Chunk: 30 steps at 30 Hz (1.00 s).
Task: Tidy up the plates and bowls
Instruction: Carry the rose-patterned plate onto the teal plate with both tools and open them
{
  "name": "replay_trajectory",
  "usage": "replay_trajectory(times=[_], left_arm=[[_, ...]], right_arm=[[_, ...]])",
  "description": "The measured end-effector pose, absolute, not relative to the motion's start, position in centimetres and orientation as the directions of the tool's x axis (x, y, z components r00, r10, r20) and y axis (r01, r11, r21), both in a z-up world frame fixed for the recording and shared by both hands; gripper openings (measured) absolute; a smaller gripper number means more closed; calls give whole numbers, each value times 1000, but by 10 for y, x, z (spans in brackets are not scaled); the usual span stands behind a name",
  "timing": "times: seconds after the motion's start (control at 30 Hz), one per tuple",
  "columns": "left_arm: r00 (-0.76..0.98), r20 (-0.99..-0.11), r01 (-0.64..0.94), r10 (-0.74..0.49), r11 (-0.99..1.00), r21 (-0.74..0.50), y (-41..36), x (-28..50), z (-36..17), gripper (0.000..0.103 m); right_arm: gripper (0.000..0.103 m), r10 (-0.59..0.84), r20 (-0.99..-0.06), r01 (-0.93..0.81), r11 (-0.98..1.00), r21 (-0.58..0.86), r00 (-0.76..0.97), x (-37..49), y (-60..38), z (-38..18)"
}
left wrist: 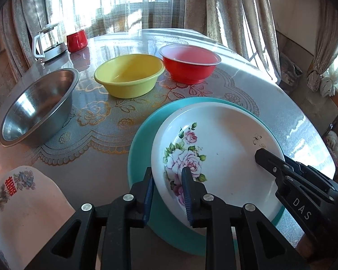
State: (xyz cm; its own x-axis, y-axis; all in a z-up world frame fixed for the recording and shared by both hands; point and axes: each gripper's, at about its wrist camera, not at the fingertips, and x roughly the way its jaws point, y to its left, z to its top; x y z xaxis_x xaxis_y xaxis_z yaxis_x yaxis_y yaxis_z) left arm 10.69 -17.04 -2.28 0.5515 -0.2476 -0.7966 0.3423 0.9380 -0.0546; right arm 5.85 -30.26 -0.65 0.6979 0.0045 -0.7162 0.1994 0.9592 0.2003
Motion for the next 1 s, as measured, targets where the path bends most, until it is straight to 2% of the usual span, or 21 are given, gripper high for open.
replay_trajectory(times=[0.5,0.87,1.0], left_arm=[[578,-767,348,-280,934,-79,-155,85,-11,28],[602,-744,322,-289,941,-104,-128,72,-1,30],[608,-736,312,-298,942,-124,-114,68,4,30]], right_arm=[[39,-14,-707,209,959,190,707,51,-293,1],[41,-126,-652,257,960,109,747,39,-281,23],[42,-112,-645,241,963,116,756,38,-275,28]])
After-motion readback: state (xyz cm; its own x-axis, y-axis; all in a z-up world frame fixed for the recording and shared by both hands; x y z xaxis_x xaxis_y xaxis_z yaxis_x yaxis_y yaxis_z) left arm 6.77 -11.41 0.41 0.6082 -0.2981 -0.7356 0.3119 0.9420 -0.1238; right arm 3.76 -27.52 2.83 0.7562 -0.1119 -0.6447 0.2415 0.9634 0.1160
